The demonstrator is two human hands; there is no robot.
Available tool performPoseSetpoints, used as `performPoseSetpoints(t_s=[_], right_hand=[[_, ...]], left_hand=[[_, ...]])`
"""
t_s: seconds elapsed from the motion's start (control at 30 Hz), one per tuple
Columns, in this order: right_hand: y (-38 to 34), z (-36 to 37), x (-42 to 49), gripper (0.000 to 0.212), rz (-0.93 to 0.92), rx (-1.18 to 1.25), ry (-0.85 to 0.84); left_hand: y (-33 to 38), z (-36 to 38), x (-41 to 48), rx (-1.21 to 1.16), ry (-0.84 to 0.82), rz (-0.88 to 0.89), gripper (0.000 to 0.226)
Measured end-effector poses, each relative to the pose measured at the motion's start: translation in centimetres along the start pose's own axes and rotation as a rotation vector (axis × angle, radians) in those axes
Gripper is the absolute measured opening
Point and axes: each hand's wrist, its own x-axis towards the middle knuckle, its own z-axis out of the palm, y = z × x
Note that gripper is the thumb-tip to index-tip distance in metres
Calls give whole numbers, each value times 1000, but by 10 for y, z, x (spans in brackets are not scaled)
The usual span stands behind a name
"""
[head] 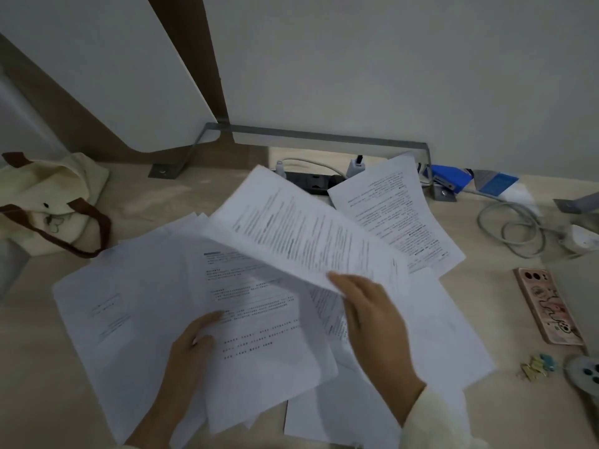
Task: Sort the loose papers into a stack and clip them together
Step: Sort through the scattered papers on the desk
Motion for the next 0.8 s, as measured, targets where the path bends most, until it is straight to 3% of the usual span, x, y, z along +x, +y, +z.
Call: performPoseSetpoints(t_s=[0.13, 0.27, 0.47, 0.57, 0.63, 0.7, 0.73, 0.8], right_hand=[[16, 60, -33, 37, 15, -15, -274], [29, 89, -61, 61, 3, -73, -413], [38, 80, -59, 35, -15, 8, -343], [39, 68, -60, 57, -6, 123, -392], [41, 63, -63, 65, 109, 262, -487], [41, 55, -59, 37, 285, 431, -469], [46, 54, -56, 20, 393, 480, -376], [63, 51, -52, 17, 593, 430, -156]], left_hand=[[2, 2, -1, -146, -8, -225, 15], [-3, 6, 10, -177, 51, -405, 45], [-13, 1, 7, -99, 34, -323, 41], [-10, 3, 8, -79, -1, -282, 22], [-7, 5, 9, -73, -7, -293, 11], [-10, 5, 13, -50, 11, -299, 17], [-13, 4, 15, -31, 17, -290, 21], [-18, 2, 19, 1, 29, -263, 18]])
